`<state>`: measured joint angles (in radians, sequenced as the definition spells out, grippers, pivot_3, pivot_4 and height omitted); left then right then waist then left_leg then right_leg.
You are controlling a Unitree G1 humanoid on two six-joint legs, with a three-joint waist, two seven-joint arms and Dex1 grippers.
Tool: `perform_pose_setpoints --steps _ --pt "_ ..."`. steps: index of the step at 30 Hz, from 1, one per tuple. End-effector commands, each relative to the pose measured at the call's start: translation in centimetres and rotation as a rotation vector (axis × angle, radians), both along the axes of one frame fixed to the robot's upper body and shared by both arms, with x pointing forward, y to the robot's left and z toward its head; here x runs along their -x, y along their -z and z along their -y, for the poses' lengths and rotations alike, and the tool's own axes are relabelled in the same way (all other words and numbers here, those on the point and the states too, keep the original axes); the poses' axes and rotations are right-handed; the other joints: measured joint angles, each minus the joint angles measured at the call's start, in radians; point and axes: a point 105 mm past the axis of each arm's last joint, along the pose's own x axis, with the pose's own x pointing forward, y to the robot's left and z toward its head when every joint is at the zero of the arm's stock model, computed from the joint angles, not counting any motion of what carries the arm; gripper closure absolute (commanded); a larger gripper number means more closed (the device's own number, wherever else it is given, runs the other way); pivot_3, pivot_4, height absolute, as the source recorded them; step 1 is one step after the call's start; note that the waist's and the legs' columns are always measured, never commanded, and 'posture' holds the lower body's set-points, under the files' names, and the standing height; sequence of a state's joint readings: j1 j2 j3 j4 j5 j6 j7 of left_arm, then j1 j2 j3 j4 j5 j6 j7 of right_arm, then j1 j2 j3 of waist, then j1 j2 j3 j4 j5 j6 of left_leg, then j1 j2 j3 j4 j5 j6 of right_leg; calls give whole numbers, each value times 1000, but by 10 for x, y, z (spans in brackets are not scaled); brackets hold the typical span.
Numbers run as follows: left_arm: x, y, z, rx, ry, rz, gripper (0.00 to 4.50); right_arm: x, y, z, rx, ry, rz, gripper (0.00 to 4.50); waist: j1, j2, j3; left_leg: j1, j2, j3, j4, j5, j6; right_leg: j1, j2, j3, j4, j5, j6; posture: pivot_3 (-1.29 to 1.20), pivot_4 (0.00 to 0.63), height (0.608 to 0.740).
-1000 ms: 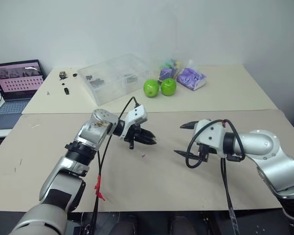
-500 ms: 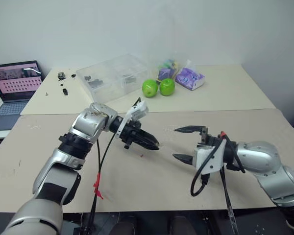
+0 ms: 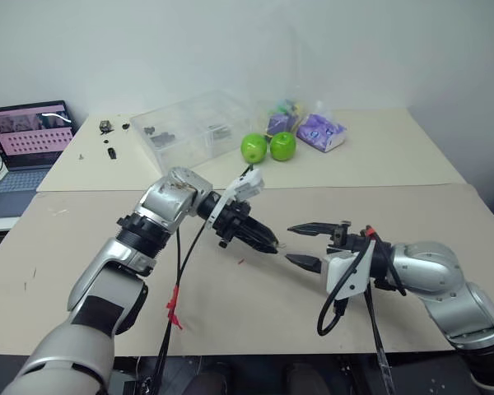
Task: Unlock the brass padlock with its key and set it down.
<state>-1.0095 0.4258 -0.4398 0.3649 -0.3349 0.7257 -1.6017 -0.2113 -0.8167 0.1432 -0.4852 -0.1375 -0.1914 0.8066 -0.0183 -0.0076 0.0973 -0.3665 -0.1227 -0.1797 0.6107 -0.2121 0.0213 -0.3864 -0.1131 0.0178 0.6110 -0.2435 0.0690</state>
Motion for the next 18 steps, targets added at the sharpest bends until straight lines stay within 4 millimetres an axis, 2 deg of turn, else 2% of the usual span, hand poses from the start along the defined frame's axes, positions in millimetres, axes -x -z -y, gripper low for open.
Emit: perform_pose_setpoints --steps 1,7,18 --pt "1 -14 4 23 27 50 3688 -2 -14 0 -29 13 63 2111 -1 0 0 0 0 0 0 0 0 0 0 0 0 0 0 0 150 740" --pt "0 -8 8 7 45 66 3688 1 -14 -2 -28 12 63 2111 3 0 0 0 0 0 0 0 0 0 0 0 0 0 0 0 150 740" --pt "0 -10 10 5 64 83 3688 7 -13 -4 -33 8 44 2111 3 0 0 0 0 0 0 0 0 0 0 0 0 0 0 0 150 740"
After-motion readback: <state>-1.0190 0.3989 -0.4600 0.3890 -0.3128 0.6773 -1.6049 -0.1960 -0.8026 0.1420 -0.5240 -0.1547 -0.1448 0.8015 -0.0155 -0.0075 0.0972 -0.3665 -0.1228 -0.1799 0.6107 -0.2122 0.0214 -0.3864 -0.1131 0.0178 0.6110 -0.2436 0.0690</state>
